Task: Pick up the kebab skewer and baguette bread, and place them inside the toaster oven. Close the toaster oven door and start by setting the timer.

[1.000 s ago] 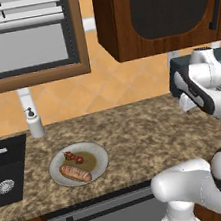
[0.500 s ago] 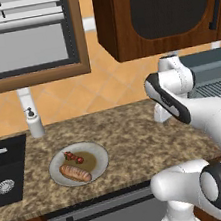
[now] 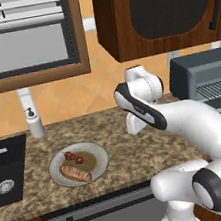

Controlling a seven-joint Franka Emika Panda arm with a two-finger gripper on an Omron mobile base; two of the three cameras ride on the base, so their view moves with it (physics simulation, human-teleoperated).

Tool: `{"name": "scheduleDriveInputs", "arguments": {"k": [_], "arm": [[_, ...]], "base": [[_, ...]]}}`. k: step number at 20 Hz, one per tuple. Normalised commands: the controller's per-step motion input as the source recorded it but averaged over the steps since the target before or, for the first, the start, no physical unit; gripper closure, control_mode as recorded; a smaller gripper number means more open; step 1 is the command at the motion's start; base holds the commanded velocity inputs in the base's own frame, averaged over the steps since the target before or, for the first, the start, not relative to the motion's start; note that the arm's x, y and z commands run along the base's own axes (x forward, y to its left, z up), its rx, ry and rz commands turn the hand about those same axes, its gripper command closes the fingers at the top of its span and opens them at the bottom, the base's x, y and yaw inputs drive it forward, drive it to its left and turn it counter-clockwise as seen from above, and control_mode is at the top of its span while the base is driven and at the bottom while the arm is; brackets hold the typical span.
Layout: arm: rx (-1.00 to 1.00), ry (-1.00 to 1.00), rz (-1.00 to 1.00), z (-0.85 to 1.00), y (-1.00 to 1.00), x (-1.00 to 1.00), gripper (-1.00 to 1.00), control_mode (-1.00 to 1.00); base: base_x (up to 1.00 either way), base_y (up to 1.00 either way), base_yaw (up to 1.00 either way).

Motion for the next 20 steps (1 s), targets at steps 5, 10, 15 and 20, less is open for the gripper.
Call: {"name": "scheduleDriveInputs", "arguments": {"k": [5,10,15,20], "arm": [[0.02,0.09,0.11,-0.11,0.8,0.0,-1.0,-1.0],[0.02,0.1,0.06,-0.15,0.65,0.0,-1.0,-1.0],[0.06,0.04,0.01,-0.28,0.65,0.04,-1.0,-1.0],[0.0,-0.02,-0.01,-0.2,0.6,0.24,-1.0,-1.0]], "base": [[0.0,0.0,0.0],[0.0,0.0,0.0],[0.0,0.0,0.0],[0.0,0.0,0.0]]}}
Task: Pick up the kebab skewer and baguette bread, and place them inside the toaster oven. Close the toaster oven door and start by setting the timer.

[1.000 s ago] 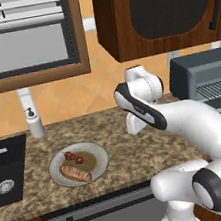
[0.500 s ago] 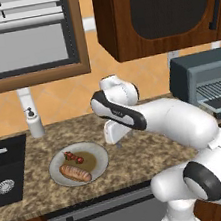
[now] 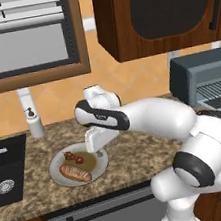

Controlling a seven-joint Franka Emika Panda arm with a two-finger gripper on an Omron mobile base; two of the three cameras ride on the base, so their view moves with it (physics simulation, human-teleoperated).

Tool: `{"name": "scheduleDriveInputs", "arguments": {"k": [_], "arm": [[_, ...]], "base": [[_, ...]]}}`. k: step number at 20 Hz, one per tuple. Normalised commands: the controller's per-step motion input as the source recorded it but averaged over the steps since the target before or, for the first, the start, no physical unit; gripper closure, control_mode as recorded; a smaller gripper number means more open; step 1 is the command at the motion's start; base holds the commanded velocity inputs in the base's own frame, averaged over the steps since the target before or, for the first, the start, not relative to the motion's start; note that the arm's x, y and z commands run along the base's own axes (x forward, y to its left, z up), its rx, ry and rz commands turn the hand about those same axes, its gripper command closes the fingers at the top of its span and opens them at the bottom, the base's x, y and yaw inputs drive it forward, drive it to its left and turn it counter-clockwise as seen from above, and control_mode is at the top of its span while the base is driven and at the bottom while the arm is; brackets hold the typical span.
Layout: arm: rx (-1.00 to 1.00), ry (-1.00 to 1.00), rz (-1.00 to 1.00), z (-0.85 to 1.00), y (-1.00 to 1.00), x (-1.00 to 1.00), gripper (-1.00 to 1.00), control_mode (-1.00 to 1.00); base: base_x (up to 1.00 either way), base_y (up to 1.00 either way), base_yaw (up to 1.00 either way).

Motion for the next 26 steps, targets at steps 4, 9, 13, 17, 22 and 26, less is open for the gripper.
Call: {"name": "scheduleDriveInputs", "arguments": {"k": [4,9,13,17,22,26], "arm": [[-0.02,-0.07,-0.07,-0.11,0.58,0.26,-1.0,-1.0],[0.0,-0.03,-0.08,-0.17,0.68,0.12,-1.0,-1.0],[0.0,-0.04,-0.13,-0.13,0.58,0.13,-1.0,-1.0],[0.0,-0.05,-0.12,-0.17,0.26,0.16,-1.0,-1.0],[0.0,-0.05,-0.12,-0.34,0.07,0.07,-1.0,-1.0],[0.0,-0.07,-0.11,-0.5,0.0,0.0,-1.0,-1.0]], "base": [[0.0,0.0,0.0],[0.0,0.0,0.0],[0.0,0.0,0.0],[0.0,0.0,0.0],[0.0,0.0,0.0],[0.0,0.0,0.0]]}}
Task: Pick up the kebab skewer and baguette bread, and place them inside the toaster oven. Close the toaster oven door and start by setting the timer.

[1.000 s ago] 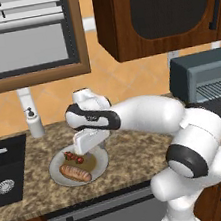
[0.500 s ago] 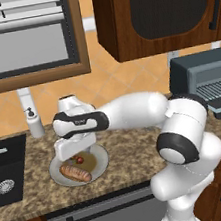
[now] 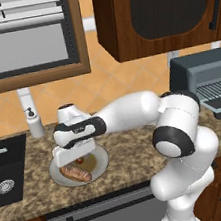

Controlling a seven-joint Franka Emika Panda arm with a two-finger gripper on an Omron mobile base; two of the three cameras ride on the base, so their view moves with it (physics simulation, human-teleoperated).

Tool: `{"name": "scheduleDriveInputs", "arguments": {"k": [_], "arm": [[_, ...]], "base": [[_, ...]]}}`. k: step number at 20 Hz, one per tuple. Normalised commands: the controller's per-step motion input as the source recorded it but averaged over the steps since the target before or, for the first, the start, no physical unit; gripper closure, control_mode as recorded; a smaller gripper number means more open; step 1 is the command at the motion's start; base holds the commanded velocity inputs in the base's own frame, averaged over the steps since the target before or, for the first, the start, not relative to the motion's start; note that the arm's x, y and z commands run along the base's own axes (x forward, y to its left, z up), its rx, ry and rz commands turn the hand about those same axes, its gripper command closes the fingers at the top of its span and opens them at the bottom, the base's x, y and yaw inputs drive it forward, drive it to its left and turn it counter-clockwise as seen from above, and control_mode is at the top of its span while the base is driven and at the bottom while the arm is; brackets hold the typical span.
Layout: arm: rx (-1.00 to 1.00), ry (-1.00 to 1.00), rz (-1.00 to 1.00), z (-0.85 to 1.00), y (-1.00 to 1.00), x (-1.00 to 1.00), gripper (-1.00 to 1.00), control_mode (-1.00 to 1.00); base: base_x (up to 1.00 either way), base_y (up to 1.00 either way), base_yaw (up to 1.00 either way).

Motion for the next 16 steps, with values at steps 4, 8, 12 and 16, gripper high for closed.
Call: {"name": "scheduleDriveInputs", "arguments": {"k": [4,8,12,16], "arm": [[0.0,-0.1,-0.07,-0.46,0.0,0.0,-1.0,-1.0],[0.0,-0.11,-0.05,-0.3,0.07,0.01,-1.0,-1.0],[0.0,-0.14,-0.03,-0.19,0.14,0.0,-1.0,-1.0],[0.0,-0.15,-0.03,-0.16,0.08,0.07,-1.0,-1.0]], "base": [[0.0,0.0,0.0],[0.0,0.0,0.0],[0.0,0.0,0.0],[0.0,0.0,0.0]]}}
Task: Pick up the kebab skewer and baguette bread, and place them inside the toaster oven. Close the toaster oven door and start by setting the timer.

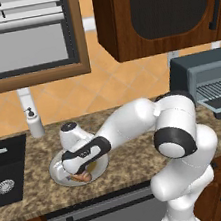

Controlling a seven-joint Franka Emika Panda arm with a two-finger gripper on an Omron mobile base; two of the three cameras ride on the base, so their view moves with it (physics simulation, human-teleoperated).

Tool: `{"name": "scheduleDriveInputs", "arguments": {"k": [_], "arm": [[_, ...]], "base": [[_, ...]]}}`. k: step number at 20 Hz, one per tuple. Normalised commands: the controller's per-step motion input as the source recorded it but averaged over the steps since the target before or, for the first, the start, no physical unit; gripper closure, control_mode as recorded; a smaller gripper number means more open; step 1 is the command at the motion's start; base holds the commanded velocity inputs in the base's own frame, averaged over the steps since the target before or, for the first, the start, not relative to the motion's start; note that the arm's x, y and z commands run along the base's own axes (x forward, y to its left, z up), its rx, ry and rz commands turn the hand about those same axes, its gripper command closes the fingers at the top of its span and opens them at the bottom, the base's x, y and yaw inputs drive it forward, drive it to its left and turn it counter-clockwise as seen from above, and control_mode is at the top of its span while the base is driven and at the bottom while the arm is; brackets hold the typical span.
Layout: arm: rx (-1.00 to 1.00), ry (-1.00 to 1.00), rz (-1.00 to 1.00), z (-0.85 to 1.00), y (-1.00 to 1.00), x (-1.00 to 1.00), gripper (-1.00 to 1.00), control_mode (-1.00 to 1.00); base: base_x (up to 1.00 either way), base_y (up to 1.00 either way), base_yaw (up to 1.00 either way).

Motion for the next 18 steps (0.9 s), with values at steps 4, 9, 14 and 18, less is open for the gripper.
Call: {"name": "scheduleDriveInputs", "arguments": {"k": [4,9,14,18], "arm": [[0.0,-0.03,-0.02,-0.01,0.0,0.23,-1.0,-1.0],[0.0,0.01,0.0,0.0,0.0,0.1,-1.0,-1.0],[0.0,0.01,0.0,0.0,0.0,0.0,1.0,-1.0],[0.0,-0.02,-0.03,0.15,0.04,-0.19,1.0,-1.0]], "base": [[0.0,0.0,0.0],[0.0,0.0,0.0],[0.0,0.0,0.0],[0.0,0.0,0.0]]}}
